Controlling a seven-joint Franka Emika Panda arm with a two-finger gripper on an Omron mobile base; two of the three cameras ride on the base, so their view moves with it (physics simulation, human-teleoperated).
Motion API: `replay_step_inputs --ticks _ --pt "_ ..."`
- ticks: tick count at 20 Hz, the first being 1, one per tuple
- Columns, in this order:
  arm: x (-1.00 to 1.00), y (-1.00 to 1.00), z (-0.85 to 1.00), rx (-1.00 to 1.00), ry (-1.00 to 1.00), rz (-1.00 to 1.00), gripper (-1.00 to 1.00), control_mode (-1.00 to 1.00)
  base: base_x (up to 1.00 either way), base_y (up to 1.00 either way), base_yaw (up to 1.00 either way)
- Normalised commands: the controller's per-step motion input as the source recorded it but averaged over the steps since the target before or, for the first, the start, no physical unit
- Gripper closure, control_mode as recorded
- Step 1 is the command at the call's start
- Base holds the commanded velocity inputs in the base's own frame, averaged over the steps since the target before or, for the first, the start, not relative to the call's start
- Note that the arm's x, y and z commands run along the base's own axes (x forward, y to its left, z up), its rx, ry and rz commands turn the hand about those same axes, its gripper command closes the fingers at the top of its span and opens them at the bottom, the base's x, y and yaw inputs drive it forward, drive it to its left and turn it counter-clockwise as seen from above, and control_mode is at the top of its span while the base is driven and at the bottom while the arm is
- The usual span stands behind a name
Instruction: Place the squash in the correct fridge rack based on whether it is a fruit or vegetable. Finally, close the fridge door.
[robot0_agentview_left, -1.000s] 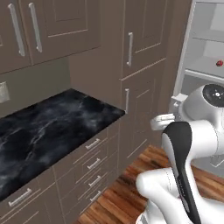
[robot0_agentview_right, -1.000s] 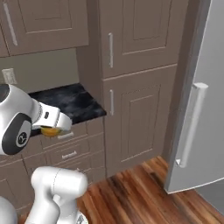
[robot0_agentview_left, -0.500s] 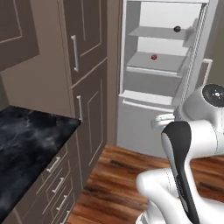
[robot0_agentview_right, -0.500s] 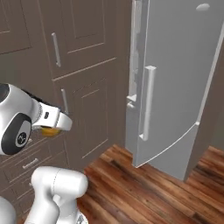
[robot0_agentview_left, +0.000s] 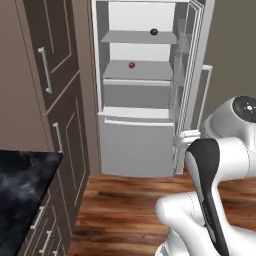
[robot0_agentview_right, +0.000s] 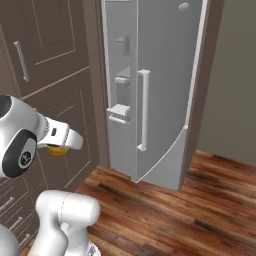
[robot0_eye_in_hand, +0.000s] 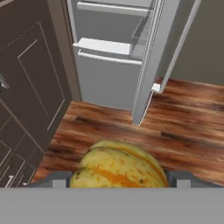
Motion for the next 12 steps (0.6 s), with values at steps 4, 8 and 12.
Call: replay_step_inputs --ticks 4,8,12 --pt "0.00 0.00 0.00 0.00 0.00 0.00 1.00 1.00 0.46 0.55 -0.37" --pt "0.00 0.00 0.00 0.00 0.00 0.00 1.00 1.00 0.46 0.61 -0.29" --pt "0.00 0.00 0.00 0.00 0.00 0.00 1.00 1.00 0.49 0.46 -0.24"
